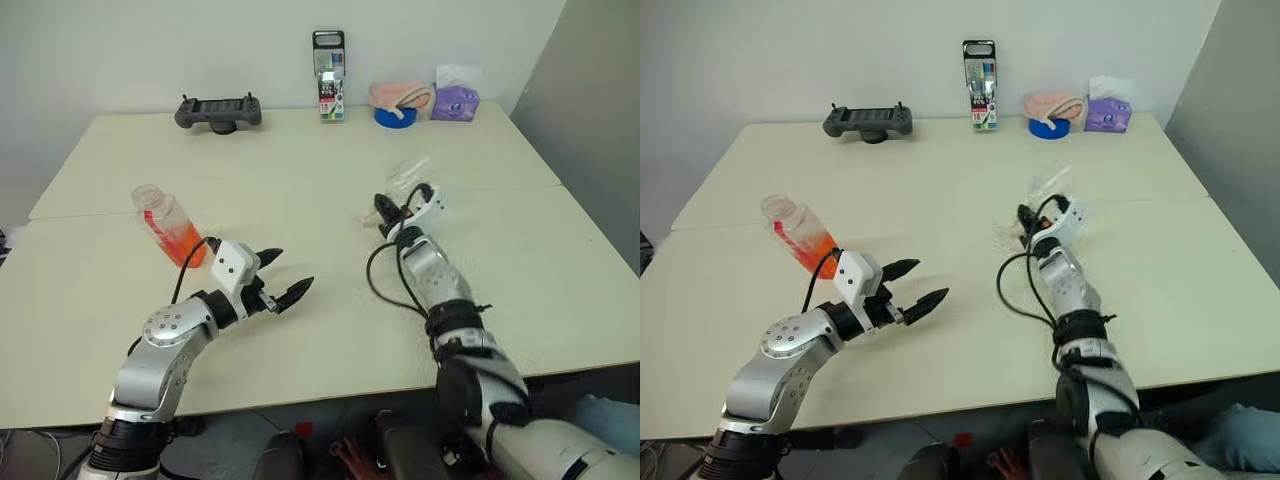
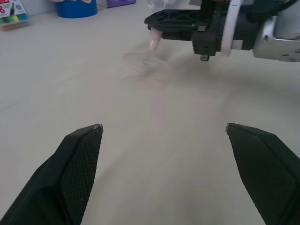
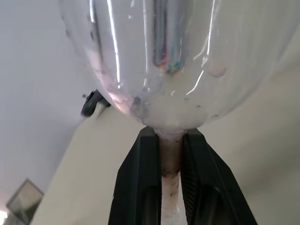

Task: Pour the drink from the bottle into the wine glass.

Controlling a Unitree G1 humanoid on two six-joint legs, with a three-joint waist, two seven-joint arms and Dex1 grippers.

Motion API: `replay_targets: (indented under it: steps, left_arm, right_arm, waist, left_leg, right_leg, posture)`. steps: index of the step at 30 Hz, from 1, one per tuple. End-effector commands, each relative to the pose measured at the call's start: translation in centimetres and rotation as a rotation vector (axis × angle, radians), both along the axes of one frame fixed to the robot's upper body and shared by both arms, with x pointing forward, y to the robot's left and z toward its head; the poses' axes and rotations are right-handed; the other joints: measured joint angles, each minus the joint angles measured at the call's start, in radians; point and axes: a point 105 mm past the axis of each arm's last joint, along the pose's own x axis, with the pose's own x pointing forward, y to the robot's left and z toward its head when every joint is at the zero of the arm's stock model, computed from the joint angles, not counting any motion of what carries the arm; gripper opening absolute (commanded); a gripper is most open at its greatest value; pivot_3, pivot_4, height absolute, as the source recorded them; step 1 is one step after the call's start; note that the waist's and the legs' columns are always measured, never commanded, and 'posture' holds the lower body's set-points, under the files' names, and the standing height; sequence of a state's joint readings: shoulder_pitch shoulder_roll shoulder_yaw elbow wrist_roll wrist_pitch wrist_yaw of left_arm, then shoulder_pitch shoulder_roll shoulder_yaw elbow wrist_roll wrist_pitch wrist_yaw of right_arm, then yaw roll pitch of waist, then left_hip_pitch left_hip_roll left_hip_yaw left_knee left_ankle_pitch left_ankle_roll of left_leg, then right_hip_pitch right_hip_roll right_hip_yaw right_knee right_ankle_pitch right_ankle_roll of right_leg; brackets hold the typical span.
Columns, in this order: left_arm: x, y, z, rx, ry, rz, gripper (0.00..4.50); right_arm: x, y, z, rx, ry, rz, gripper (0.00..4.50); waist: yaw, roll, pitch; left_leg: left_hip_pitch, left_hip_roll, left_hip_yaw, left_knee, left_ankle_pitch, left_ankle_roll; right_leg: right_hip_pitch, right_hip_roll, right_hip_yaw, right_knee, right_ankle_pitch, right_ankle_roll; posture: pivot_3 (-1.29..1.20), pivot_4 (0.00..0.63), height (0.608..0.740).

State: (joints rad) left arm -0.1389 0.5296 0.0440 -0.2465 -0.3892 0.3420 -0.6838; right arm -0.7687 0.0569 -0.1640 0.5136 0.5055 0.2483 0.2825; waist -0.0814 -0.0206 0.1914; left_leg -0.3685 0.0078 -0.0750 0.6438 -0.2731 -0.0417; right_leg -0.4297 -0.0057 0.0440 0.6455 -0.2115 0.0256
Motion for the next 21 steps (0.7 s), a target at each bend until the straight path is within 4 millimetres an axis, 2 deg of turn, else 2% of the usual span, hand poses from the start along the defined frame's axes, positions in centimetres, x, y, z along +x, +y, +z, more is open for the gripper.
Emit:
replay_targets:
  steps: [1, 3, 7, 11, 16, 21]
  left_arm:
    - [-0.9, 2.0, 1.8, 0.004, -0.053, 0.019, 4.50]
    - [-1.5, 2.6, 2.1, 0.004, -0.054, 0.020, 4.50]
    - [-3.1, 4.7, 2.7, 0.010, -0.052, 0.072, 4.50]
    - [-4.8, 4.7, 3.3, -0.014, -0.033, 0.061, 4.50]
    - [-7.1, 5.4, 3.1, 0.011, 0.010, 0.065, 4.50]
    - [-7.4, 6.1, 2.7, 0.015, 0.028, 0.093, 4.50]
  right_arm:
    - [-5.2, 6.2, 5.4, -0.402, -0.491, 0.194, 0.24]
    - [-6.6, 7.5, 5.0, -0.487, -0.568, 0.240, 0.24]
    - [-8.0, 10.0, 3.3, -0.531, -0.609, 0.323, 0.24]
    - [-7.8, 10.9, 1.8, -0.547, -0.589, 0.338, 0.24]
    - [-5.7, 9.8, -0.4, -0.567, -0.480, 0.274, 0.24]
    - [-4.3, 8.7, -1.8, -0.591, -0.428, 0.222, 0.24]
  waist:
    - [-0.004, 0.000, 0.000]
    - [-0.004, 0.000, 0.000]
    - [0.000, -0.001, 0.000]
    - [0.010, -0.002, -0.001]
    - [0.017, -0.003, -0.001]
    - [0.022, -0.003, -0.001]
  left_leg:
    - [-0.001, 0.000, 0.001, 0.000, 0.000, -0.001]
    - [-0.002, 0.002, 0.002, 0.000, -0.001, -0.001]
    - [-0.003, 0.004, 0.000, 0.000, 0.000, -0.001]
    - [-0.003, 0.003, 0.001, 0.002, 0.000, -0.002]
    - [-0.004, 0.003, 0.002, 0.003, 0.000, -0.002]
    - [-0.003, 0.003, 0.002, 0.002, 0.000, -0.002]
  right_leg:
    - [-0.002, 0.001, 0.001, 0.001, 0.000, 0.000]
    - [-0.006, 0.003, 0.001, 0.001, 0.000, 0.000]
    - [-0.006, 0.005, 0.000, 0.002, -0.003, 0.004]
    - [-0.005, 0.005, 0.001, 0.001, -0.002, 0.002]
    - [-0.005, 0.004, 0.002, 0.000, -0.001, 0.001]
    - [-0.005, 0.005, 0.001, 0.001, -0.001, -0.002]
  posture:
    - [0.00, 0.150, 0.740]
    - [0.00, 0.150, 0.740]
    - [0.00, 0.150, 0.740]
    - [0.00, 0.150, 0.740]
    - [0.00, 0.150, 0.740]
    - [0.00, 0.150, 0.740]
